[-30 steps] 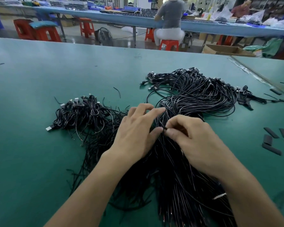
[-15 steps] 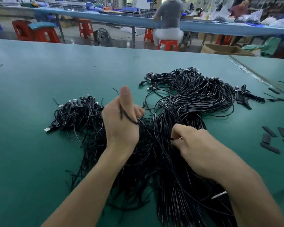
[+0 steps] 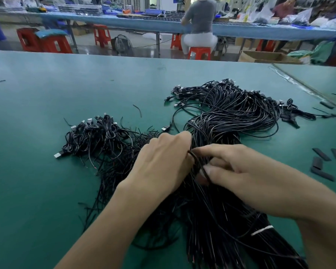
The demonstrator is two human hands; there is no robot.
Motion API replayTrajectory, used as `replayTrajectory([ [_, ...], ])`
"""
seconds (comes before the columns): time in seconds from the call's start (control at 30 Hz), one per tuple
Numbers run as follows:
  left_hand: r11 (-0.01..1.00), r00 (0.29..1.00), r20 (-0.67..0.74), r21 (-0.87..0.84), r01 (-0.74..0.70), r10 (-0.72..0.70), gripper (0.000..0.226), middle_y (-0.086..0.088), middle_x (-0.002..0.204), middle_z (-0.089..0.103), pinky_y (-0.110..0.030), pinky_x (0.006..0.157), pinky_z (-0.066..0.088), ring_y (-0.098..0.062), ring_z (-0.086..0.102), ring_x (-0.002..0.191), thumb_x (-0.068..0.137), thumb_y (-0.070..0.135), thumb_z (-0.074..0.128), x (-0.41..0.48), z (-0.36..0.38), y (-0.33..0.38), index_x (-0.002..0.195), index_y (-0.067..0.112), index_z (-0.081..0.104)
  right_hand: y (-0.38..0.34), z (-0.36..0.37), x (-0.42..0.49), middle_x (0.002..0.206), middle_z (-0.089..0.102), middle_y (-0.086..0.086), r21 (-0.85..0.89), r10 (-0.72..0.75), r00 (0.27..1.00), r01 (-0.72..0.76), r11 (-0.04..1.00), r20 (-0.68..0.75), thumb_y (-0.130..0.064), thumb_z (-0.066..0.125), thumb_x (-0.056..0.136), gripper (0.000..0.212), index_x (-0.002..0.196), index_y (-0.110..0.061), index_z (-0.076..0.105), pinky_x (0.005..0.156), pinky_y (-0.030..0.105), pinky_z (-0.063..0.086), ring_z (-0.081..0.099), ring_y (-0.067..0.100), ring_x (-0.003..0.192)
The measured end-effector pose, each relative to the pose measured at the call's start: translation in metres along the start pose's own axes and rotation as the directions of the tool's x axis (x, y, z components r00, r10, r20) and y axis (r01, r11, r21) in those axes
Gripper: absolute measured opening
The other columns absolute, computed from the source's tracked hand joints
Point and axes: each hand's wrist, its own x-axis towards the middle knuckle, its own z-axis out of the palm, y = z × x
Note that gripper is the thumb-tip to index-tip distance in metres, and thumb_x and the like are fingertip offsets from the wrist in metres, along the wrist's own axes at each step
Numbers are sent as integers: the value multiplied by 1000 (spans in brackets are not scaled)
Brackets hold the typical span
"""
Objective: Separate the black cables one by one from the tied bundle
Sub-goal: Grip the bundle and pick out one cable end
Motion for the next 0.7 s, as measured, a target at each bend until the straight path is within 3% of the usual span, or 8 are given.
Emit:
replayTrajectory([
  [0.13, 992, 995, -17, -85, -95, 94, 37, 1, 63, 46, -43, 54, 46, -36, 49, 61, 79, 2, 54, 1, 7, -3, 80, 24, 24, -6, 15, 11, 61, 70, 0, 199, 144, 968, -103, 975, -204, -55, 31, 96, 58, 70, -14, 63, 63, 27, 52, 67, 11, 55],
  [0.2, 982, 989, 9, -118, -144, 146, 40, 6, 67, 44, -41, 56, 46, -31, 52, 64, 77, -4, 51, 1, 9, -4, 78, 27, 26, -8, 21, 13, 53, 66, 0, 304, 160, 943, -67, 950, -291, -59, 36, 96, 62, 63, -15, 64, 61, 35, 57, 63, 13, 48],
  [0.27, 961, 985, 39, -226, -158, 171, 39, 7, 73, 43, -39, 58, 45, -23, 49, 66, 80, -1, 51, 1, 10, -6, 77, 31, 28, -3, 24, 16, 46, 58, -7, 236, 100, 940, -21, 971, -326, -54, 46, 96, 53, 65, -15, 66, 61, 44, 59, 56, 7, 42],
  [0.37, 919, 974, -88, -323, -227, 209, 27, 9, 79, 47, -26, 59, 40, -12, 45, 69, 82, 4, 57, 4, 10, -7, 82, 27, 43, 5, 20, 17, 46, 53, -10, 206, -77, 970, 127, 970, -232, -40, 54, 99, 40, 68, -18, 65, 64, 33, 53, 53, 3, 46],
  [0.5, 872, 962, -269, -462, -164, 39, 8, 10, 88, 57, -19, 71, 44, -8, 56, 81, 89, 22, 66, 8, 14, -19, 86, 24, 59, 2, 9, 10, 60, 65, 4, 422, -332, 943, 309, 852, -21, -32, 60, 95, 25, 77, -21, 72, 65, 13, 45, 60, 5, 59],
  [0.53, 891, 972, -235, -444, -96, -13, 3, 10, 97, 59, -23, 79, 46, -9, 58, 90, 93, 26, 66, 8, 17, -26, 93, 24, 64, 3, 7, 8, 63, 66, 6, 466, -367, 929, 307, 830, 41, -30, 61, 96, 22, 80, -21, 74, 65, 12, 46, 62, 5, 61],
  [0.63, 900, 990, -78, -430, 73, -117, 27, 7, 124, 57, -21, 99, 40, -8, 55, 117, 101, 39, 53, 6, 24, -34, 105, 23, 74, 12, 1, 5, 58, 58, 15, 513, -358, 893, 181, 839, 271, -25, 62, 97, 18, 88, -18, 75, 65, 14, 48, 59, 14, 58],
  [0.7, 882, 989, -129, -470, -1, -67, 40, 7, 135, 55, -22, 104, 38, -6, 51, 127, 104, 45, 42, 6, 25, -27, 109, 24, 75, 18, -1, 5, 54, 50, 8, 470, -301, 882, 106, 876, 362, -25, 61, 95, 18, 88, -17, 75, 61, 17, 49, 52, 19, 53],
])
